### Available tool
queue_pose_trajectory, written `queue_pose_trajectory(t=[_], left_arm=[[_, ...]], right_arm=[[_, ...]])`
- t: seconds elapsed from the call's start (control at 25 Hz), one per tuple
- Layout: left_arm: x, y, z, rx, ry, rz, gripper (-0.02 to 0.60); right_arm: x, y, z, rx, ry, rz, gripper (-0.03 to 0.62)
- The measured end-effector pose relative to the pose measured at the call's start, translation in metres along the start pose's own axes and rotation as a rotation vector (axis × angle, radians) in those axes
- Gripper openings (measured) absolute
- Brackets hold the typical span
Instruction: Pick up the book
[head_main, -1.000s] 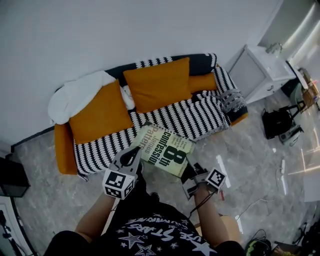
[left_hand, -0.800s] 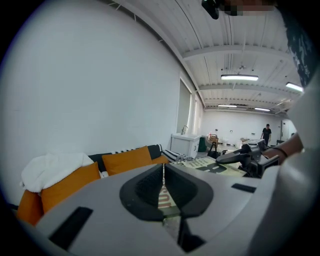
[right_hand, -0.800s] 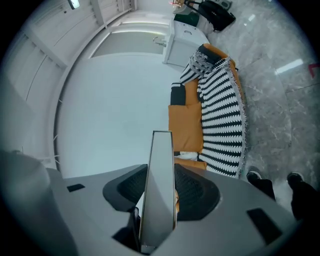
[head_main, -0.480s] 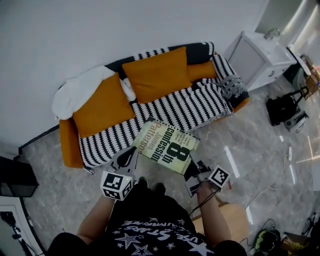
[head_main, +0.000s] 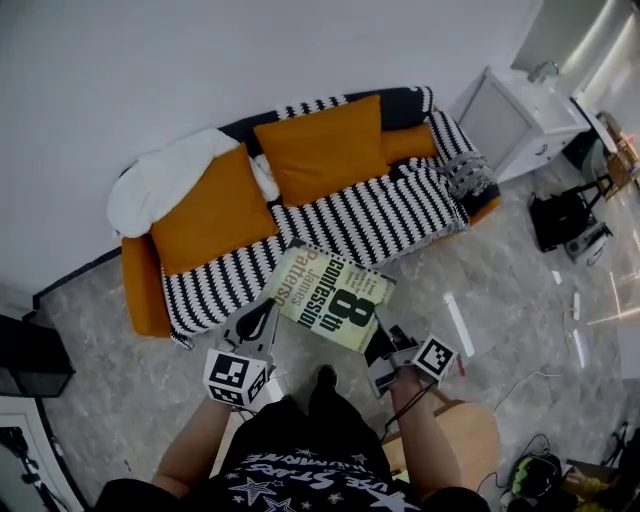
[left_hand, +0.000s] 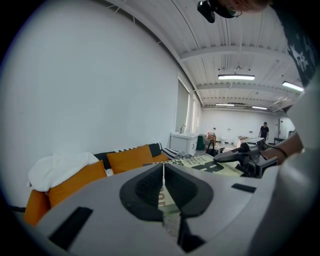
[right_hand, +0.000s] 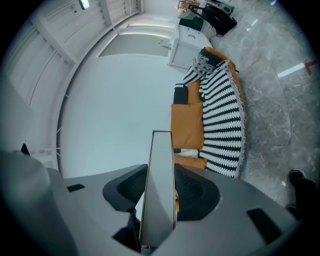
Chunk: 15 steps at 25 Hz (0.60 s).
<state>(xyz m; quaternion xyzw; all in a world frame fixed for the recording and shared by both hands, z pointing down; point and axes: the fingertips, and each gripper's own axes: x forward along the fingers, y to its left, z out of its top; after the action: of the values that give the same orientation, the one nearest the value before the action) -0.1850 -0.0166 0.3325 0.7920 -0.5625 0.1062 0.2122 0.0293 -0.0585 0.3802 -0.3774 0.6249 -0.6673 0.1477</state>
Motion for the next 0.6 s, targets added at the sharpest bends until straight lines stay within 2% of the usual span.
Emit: queue_pose_trajectory(t=[0.12, 0.36, 0.6], left_arm=[[-0.016, 0.001, -0.009, -0.016, 0.008, -0.023, 0.015], [-0.1, 0.038, -0.035, -0.029, 0.0, -0.033, 0.015], [-0.132, 0.026, -0.04, -0.028, -0.027, -0.034, 0.016]], right_arm=[[0.002, 0.005, -0.021, -0.013, -0.003, -0.005, 0.173], [-0.001, 0.027, -0.117, -0.017, -0.012, -0.001, 0.173], [-0.028, 0.028, -0.14, -0.039, 0.005, -0.004, 0.173]])
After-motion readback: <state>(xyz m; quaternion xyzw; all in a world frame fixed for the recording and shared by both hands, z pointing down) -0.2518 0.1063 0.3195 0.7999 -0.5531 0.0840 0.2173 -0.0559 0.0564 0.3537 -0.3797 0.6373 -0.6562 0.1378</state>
